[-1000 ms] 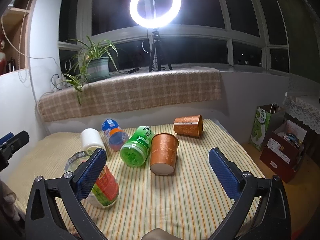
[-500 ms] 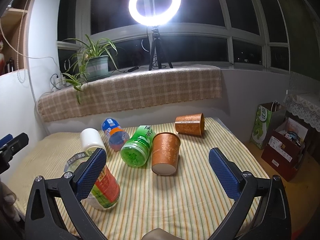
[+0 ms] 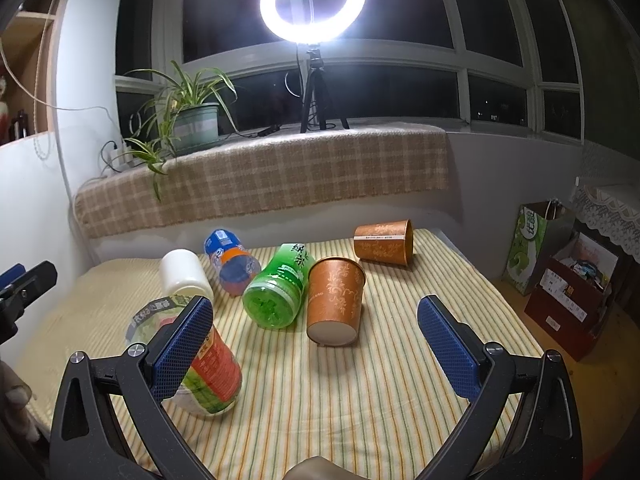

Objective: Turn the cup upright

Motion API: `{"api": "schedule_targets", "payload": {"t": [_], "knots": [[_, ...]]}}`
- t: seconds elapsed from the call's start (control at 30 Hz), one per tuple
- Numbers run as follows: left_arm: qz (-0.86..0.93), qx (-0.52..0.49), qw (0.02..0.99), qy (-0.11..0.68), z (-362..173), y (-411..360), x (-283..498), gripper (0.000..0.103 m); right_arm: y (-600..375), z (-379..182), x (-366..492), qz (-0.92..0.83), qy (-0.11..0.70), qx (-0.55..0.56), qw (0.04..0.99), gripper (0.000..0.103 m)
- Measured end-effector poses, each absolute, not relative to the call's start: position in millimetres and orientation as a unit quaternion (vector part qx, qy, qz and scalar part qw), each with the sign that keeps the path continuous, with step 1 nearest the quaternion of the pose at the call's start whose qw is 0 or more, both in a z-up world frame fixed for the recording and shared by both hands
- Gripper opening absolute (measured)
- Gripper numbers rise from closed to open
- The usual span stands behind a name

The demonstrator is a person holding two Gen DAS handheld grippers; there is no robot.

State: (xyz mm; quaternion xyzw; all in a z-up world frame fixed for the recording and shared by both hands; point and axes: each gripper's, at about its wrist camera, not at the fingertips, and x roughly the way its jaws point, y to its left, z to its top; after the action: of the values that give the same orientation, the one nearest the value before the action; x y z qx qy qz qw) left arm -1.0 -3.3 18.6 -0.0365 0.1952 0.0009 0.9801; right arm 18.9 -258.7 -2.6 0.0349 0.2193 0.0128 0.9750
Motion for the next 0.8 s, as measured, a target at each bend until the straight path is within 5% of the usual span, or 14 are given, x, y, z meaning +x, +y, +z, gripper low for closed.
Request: {"api": "schedule_targets", "payload": {"t": [0.8], "knots": [[0.007, -0.039, 0.980, 0.196, 10.5, 5.3, -3.3, 0.103, -254.4, -10.0, 24.9, 0.019, 0.238, 0.035, 0.970, 0.102]]}}
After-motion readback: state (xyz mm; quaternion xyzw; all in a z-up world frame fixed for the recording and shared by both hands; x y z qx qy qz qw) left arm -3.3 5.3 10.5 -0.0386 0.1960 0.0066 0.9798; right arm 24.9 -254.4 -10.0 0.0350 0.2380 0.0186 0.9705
